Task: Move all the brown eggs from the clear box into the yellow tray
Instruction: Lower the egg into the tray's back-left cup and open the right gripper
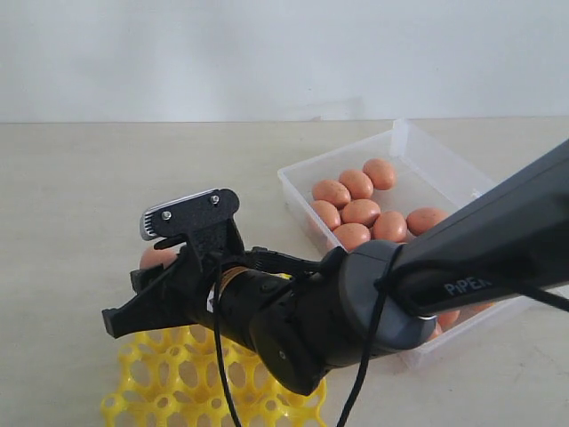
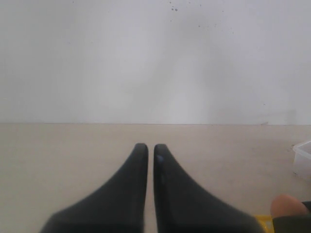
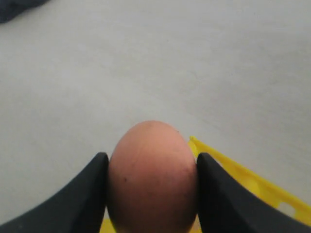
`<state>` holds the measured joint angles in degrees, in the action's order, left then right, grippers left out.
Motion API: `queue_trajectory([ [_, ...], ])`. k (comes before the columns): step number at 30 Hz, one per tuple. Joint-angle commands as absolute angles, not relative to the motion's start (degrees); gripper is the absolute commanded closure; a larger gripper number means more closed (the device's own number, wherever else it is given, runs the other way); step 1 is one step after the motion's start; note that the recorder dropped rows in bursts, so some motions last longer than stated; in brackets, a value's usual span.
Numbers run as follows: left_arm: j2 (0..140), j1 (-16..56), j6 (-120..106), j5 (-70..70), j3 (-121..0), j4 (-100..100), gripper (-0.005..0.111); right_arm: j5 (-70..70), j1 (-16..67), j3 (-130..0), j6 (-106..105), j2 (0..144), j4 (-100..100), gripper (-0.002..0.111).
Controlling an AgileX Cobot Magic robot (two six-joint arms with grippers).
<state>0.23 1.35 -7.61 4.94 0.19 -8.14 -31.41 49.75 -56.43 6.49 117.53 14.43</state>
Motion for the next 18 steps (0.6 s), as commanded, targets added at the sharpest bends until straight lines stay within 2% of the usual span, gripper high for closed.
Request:
queue_trajectory([
  [1,0.0,1.3,-7.2,4.3,0.0,-8.3,0.103,-30.7,49.5,-56.7,3.1,117.3,14.5,0.108],
  [14,0.0,1.3,-7.2,4.3,0.0,-8.3,0.103,-30.5,49.5,-56.7,-0.6,117.3,14.5,0.108],
  [16,0.0,1.3,-7.2,4.3,0.0,-8.3,0.103,-30.5,49.5,-56.7,-1.0,117.3,14.5,0.103],
  [18,0.0,1.3,-7.2,4.3,0.0,-8.3,0.103,-30.5,49.5,-56.7,-1.0,117.3,14.5,0.093],
])
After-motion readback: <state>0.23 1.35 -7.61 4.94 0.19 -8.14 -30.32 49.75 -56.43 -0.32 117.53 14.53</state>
